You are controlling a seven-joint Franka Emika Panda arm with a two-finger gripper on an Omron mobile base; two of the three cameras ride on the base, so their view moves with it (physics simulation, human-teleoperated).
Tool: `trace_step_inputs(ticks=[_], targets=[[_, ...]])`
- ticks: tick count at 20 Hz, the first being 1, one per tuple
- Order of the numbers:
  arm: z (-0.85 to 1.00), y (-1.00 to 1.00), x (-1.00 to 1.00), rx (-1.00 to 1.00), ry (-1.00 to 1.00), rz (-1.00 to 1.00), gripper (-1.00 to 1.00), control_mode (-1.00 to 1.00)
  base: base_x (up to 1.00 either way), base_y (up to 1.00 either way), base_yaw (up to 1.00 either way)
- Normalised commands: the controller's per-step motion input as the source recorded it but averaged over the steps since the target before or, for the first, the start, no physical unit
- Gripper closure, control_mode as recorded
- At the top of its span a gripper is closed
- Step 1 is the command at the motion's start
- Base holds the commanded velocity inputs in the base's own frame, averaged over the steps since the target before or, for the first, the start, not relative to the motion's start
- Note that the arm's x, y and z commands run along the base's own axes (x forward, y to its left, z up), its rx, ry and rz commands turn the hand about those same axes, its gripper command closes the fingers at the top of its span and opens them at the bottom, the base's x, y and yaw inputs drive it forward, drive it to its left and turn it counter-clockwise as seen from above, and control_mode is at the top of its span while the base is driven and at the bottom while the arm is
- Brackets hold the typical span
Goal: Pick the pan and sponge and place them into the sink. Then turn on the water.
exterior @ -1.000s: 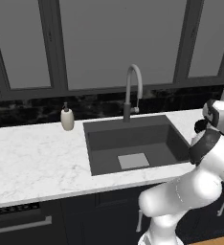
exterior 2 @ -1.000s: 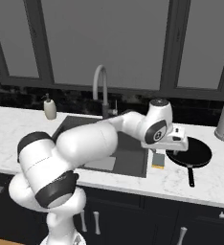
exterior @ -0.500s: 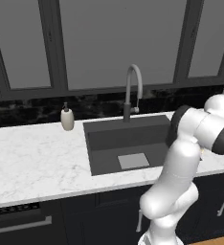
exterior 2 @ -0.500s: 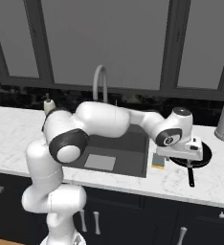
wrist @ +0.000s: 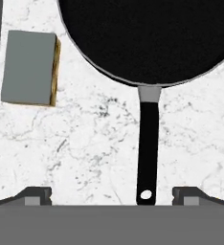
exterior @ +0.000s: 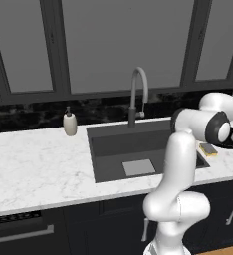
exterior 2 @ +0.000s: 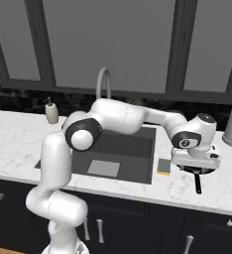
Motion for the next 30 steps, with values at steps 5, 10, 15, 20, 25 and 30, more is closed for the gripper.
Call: trace_step_inputs(ticks=[5, 10, 15, 20, 25, 30], targets=[[-0.01, 0.0, 0.0, 0.0, 0.0, 0.13, -1.0, -1.0, 0.0, 0.0, 0.0], [-0.26, 0.0, 0.0, 0.0, 0.0, 0.14, -1.0, -1.0, 0.0, 0.0, 0.0], [-0.34, 0.0, 0.0, 0.0, 0.0, 0.1, -1.0, -1.0, 0.0, 0.0, 0.0], [-0.19, 0.0, 0.0, 0.0, 0.01, 0.0, -1.0, -1.0, 0.0, 0.0, 0.0], [-0.07, 0.0, 0.24, 0.0, 0.04, -0.04, -1.0, -1.0, 0.0, 0.0, 0.0], [-0.03, -0.01, 0.33, 0.0, 0.03, -0.05, -1.0, -1.0, 0.0, 0.0, 0.0]])
